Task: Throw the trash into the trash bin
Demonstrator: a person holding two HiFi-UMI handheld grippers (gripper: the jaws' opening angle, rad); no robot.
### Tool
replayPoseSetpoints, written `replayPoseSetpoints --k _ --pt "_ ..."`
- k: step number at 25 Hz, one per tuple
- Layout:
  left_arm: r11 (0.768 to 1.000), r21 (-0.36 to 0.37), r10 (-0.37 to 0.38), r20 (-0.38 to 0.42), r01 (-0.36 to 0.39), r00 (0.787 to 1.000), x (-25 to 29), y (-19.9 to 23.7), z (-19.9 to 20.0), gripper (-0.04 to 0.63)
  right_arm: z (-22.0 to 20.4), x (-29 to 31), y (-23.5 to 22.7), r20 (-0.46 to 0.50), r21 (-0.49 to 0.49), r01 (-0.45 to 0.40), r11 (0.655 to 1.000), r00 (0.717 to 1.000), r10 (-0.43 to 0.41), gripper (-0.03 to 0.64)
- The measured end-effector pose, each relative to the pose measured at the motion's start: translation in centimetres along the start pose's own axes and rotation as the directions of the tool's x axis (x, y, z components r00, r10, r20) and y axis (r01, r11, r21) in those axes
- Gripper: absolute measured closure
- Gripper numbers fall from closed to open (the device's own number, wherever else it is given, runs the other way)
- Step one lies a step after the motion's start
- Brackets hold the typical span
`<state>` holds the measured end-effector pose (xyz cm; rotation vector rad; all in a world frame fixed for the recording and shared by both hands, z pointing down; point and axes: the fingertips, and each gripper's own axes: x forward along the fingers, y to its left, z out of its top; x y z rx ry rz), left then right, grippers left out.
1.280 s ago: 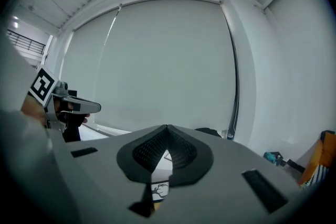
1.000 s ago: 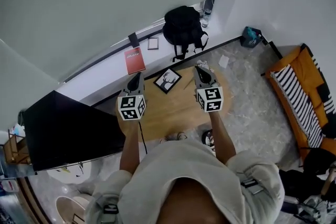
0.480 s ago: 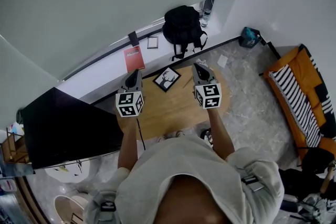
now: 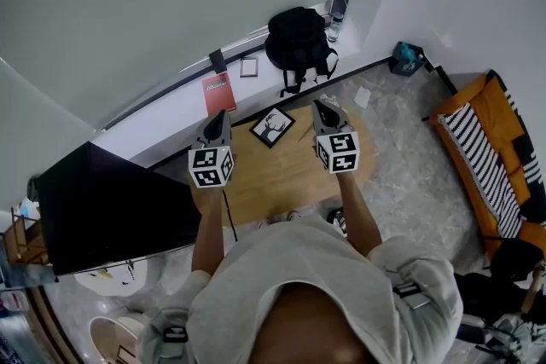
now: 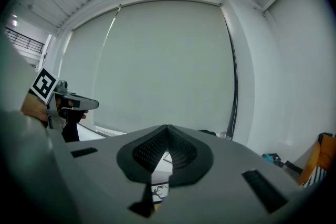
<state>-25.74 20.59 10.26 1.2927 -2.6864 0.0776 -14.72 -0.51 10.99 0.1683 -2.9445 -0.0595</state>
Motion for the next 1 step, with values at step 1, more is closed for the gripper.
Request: replayPoseSetpoints --k 1 --pt "1.0 0.0 0.001 0.0 -0.001 1.0 0.09 0.01 0.0 0.578 0.02 0.1 -0.01 -0.002 -0.002 -0.001 1.0 1.0 0.001 0.589"
